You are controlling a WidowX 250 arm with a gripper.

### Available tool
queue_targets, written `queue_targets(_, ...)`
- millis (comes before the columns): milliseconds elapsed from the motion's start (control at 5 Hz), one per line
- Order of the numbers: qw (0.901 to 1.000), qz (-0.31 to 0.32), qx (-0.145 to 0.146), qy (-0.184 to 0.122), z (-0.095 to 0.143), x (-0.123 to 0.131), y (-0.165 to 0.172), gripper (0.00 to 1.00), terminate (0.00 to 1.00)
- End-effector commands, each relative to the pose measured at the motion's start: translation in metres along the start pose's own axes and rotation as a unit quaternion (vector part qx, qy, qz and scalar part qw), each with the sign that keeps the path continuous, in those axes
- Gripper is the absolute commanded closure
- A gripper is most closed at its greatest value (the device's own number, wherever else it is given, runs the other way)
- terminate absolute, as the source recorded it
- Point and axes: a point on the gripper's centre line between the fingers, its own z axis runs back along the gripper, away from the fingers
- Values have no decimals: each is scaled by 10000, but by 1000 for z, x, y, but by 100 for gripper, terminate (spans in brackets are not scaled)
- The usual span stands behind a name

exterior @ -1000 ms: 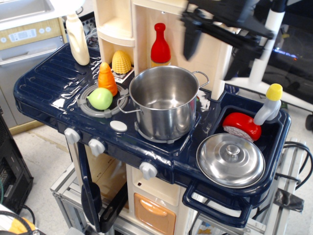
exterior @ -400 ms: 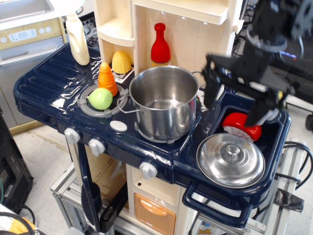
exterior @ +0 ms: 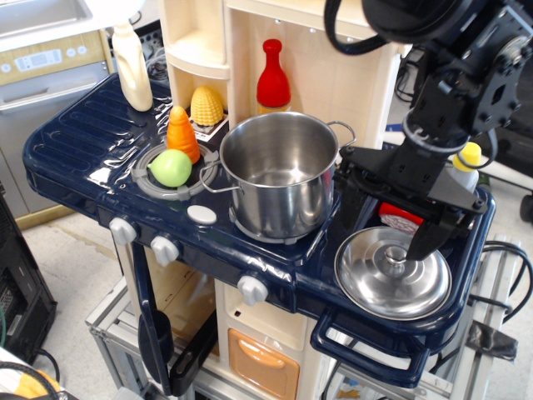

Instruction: Put lid on pot or pan

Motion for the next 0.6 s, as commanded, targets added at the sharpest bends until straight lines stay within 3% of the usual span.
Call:
queue_targets(0,9997,98,-54,-200,-6,4,-2,0,0)
queue_targets(200,9995,227,-110,-184,-9,7,-5,0,0)
queue_targets(400,9993,313,-117,-175,-8,6,-6,100,0)
